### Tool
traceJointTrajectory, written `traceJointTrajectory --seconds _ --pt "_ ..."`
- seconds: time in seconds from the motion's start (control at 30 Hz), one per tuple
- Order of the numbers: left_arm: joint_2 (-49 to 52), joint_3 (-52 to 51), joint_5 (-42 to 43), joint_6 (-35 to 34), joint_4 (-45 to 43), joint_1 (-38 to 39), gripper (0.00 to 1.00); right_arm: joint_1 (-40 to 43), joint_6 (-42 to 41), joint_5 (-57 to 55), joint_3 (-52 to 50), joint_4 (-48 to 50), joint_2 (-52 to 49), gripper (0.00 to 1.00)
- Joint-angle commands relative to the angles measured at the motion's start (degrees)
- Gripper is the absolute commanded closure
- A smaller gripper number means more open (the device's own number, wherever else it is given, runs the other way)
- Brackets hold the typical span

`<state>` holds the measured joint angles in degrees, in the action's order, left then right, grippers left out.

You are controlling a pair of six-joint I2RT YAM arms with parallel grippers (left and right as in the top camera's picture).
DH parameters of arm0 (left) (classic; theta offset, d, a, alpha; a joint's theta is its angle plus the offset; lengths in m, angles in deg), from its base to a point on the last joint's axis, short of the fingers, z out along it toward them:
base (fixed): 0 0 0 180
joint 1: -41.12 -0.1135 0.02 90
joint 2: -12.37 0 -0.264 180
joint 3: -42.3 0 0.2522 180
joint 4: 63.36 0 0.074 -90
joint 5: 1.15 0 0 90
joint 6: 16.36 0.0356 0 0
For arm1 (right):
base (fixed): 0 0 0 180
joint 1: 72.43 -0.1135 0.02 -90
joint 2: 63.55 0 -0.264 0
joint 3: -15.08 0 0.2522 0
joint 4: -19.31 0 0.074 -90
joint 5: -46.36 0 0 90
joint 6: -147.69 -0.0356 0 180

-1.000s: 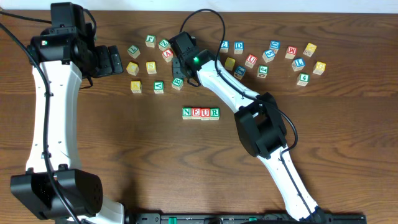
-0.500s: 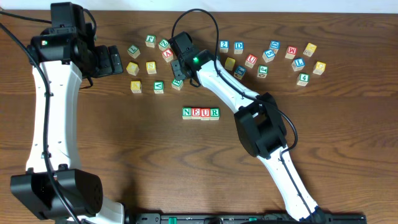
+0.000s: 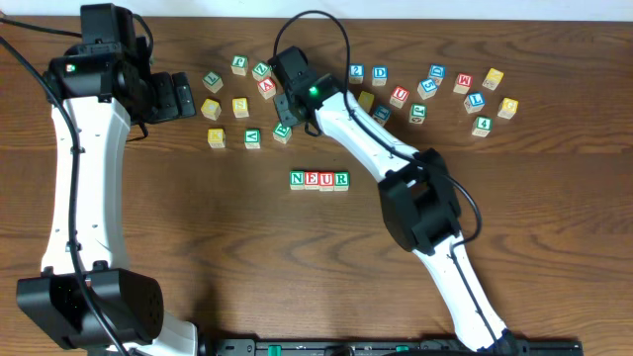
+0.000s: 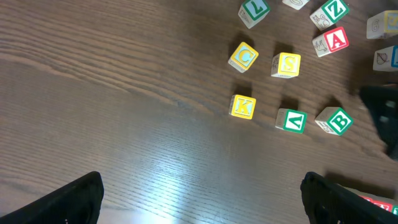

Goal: Spell out NEURIPS
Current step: 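Grasp the red I block with the right gripper and lift it, then lower the I block onto the table right of the R block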

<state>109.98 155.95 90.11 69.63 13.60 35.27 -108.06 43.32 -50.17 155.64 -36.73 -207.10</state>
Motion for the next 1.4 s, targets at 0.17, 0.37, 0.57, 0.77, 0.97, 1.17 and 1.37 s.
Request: traceJointTrajectory --seconds 0.17,0.37,0.57,0.77,0.97,1.17,1.37 --pt "-0.6 0.6 -0.7 0.8 0.2 -0.2 0.00 1.3 0.7 -0.9 1.0 -10.3 13.4 0.76" --pt "-0.6 0.6 -0.7 0.8 0.2 -0.2 0.00 2.3 0.6 -0.9 1.0 -24.3 17.6 0.75" --pt "-0.6 0.6 -0.7 0.8 0.2 -0.2 0.00 4.8 -2.9 -0.9 -1.2 -36.7 16.9 0.75" --pt "-0.6 0.6 -0.7 0.8 0.2 -0.2 0.00 5.2 -5.9 -0.4 -11.0 -33.2 16.9 0.76" --pt "-0.6 0.6 -0.7 0.8 0.2 -0.2 0.00 5.2 -7.9 -0.2 -20.7 -27.1 16.9 0.76" --pt "-0.6 0.6 -0.7 0.8 0.2 -0.2 0.00 5.2 -9.5 0.0 -23.4 -23.9 16.9 0.76" --pt "-0.6 0.6 -0.7 0.8 0.2 -0.2 0.00 5.2 -12.0 0.3 -25.8 -21.5 16.9 0.75"
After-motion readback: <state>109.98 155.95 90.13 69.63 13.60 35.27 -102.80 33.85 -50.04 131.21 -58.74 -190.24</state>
